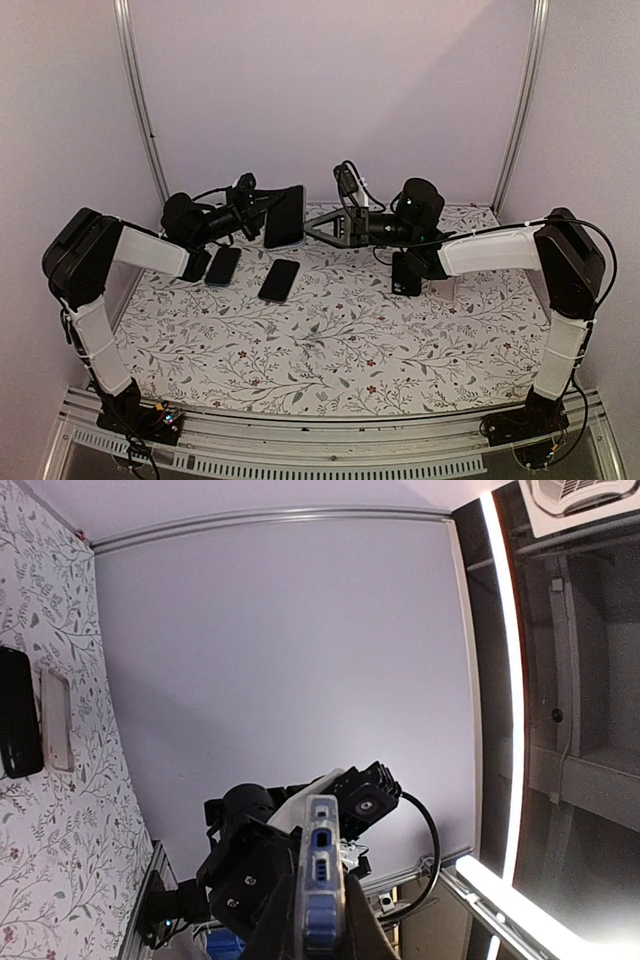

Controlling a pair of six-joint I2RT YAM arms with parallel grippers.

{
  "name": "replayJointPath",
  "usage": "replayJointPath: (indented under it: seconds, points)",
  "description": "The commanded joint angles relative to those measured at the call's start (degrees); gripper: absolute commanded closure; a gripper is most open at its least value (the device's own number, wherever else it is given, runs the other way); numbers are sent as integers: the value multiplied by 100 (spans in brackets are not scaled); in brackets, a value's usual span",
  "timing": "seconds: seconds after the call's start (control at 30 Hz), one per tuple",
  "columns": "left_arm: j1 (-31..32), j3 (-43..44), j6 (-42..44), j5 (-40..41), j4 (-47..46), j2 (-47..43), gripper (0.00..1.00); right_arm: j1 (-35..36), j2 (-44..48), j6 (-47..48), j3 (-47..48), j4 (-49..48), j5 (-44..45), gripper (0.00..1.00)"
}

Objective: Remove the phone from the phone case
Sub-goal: Remove the bottom right corner of the phone case from the phone.

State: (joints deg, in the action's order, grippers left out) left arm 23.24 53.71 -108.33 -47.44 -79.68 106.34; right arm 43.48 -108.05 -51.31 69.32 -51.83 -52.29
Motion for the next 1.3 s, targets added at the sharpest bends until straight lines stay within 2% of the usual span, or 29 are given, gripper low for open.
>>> replayJointPath:
  seconds: [0.0, 0.37, 0.67, 0.9, 1.07, 1.27]
  points:
    - [-40, -114, 278, 156, 174, -353, 100, 56, 223, 80, -9, -34, 202, 61]
    - [-226, -254, 222, 814, 520, -761, 100, 166, 58, 145, 151, 222, 105, 55]
    - [-205, 22, 497, 741, 966, -932, 100, 174, -12, 198, 482, 358, 213, 55]
    - [-201, -121, 469, 888, 1020, -1043, 100, 187, -140, 148, 739, 358, 90, 68]
    - [-200, -189, 532, 1035, 1300, -1147, 100, 228, -175, 180, 787, 392, -6, 69]
    - [-204, -272, 462, 1128, 1503, -1208, 100, 227, -149, 222, 785, 402, 60, 79]
